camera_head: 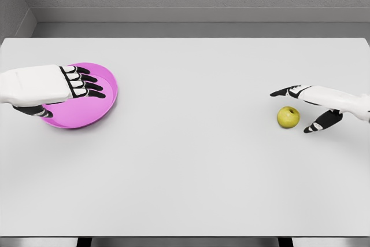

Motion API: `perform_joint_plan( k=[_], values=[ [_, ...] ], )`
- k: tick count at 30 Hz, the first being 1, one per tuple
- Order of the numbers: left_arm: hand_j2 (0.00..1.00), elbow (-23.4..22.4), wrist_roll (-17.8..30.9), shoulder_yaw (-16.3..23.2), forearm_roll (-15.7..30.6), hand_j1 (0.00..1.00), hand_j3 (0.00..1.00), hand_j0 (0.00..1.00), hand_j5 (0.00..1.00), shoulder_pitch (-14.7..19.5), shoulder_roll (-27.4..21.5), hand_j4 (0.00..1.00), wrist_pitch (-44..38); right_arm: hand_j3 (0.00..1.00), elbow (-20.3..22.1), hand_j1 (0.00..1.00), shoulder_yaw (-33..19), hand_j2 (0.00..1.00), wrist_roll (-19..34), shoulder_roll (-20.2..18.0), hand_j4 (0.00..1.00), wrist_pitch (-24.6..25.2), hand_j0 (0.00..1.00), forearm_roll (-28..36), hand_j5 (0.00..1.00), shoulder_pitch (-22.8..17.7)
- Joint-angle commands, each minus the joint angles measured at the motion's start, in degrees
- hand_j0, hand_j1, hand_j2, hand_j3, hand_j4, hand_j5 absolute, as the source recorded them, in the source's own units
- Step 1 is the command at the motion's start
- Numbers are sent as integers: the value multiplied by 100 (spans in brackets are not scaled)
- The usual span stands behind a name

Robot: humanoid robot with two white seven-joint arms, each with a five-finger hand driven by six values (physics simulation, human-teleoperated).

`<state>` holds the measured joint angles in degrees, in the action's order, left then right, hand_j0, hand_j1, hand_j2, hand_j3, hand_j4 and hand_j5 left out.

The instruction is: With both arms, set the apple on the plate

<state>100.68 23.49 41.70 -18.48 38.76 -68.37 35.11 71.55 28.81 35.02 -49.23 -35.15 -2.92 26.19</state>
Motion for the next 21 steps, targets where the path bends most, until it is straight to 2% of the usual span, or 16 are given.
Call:
perform_joint_plan(
  k=[1,21],
  values=[
    [100,4,-2,-4,29,100,100,100,100,0,-9,100,-11,100,-89,100,1,100,-2,45,100,15,100,54,100,9],
    [100,-5,15,-4,29,100,100,100,100,0,-9,100,-11,100,-168,100,89,100,-2,168,100,15,100,-42,100,44]
  ],
)
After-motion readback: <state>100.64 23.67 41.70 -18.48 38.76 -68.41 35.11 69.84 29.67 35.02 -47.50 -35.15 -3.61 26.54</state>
